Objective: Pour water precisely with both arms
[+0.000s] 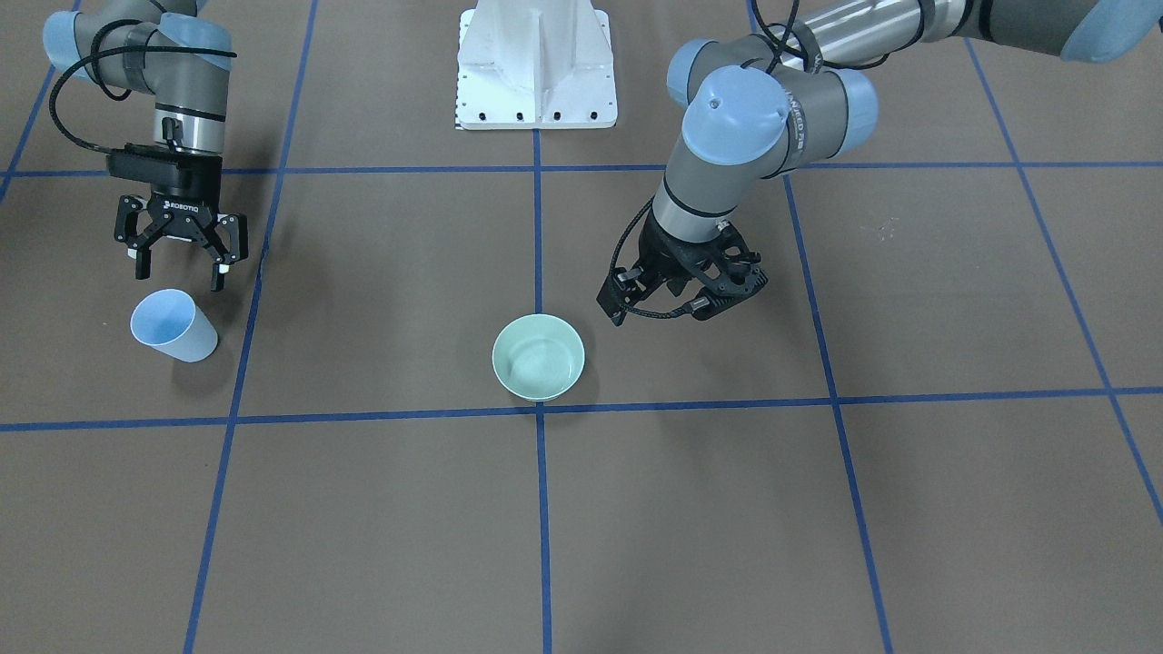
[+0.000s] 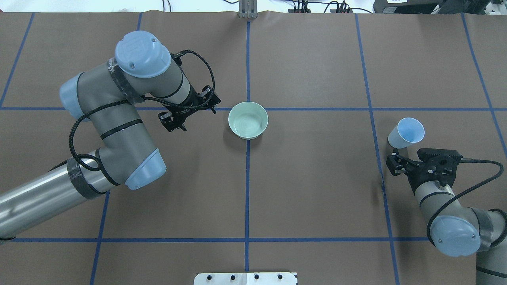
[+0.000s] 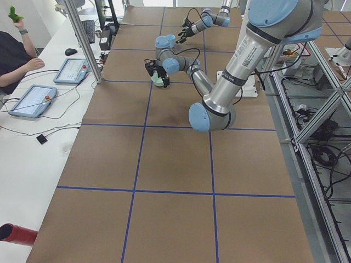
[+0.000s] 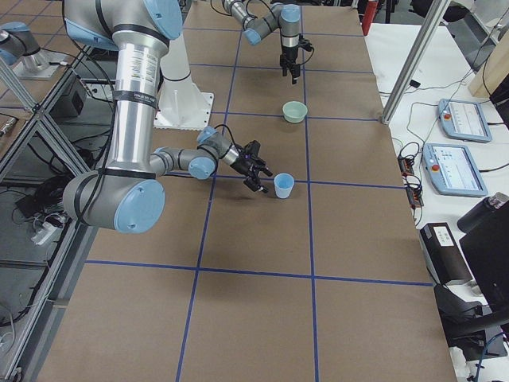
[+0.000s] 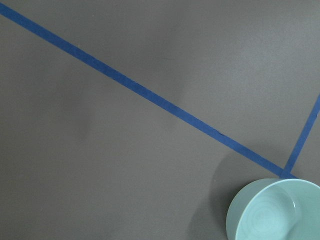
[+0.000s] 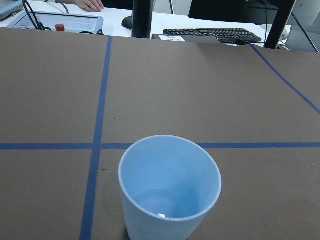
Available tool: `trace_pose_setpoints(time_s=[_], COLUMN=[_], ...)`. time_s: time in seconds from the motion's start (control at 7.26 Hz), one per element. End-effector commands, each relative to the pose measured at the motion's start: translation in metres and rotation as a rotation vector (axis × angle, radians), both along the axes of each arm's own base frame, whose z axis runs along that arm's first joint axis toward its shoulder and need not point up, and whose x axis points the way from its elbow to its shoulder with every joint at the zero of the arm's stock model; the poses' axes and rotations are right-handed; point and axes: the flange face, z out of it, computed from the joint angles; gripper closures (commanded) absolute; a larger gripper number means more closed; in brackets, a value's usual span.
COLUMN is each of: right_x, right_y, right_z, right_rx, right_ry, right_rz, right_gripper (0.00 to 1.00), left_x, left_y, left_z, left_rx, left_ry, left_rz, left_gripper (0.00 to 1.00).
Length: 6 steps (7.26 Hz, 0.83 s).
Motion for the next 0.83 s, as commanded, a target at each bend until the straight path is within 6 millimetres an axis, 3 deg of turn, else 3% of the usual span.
trace_pose_setpoints(time_s=[0.0, 0.28, 0.69], right_x=[-0.01, -0.017, -0.01], right_y=[-0.002, -0.014, -0.025], right_z=[0.005, 0.025, 0.021], right_rx=[0.038, 0.107, 0.123], right_ry=[0.002, -0.016, 0.006], right_rz=[-0.047, -0.08, -0.076], right_gripper=[0.01, 0.01, 0.01], left_x=[0.001, 0.002, 0.003], left_y=[-0.001, 0.0, -0.001], left_z=[0.002, 0.002, 0.004], left_rx=[-0.003, -0.004, -0.006], left_ry=[-0.003, -0.004, -0.007], left_rz=[0.0, 0.002, 0.002], left_gripper=[0.0, 0.0, 0.0])
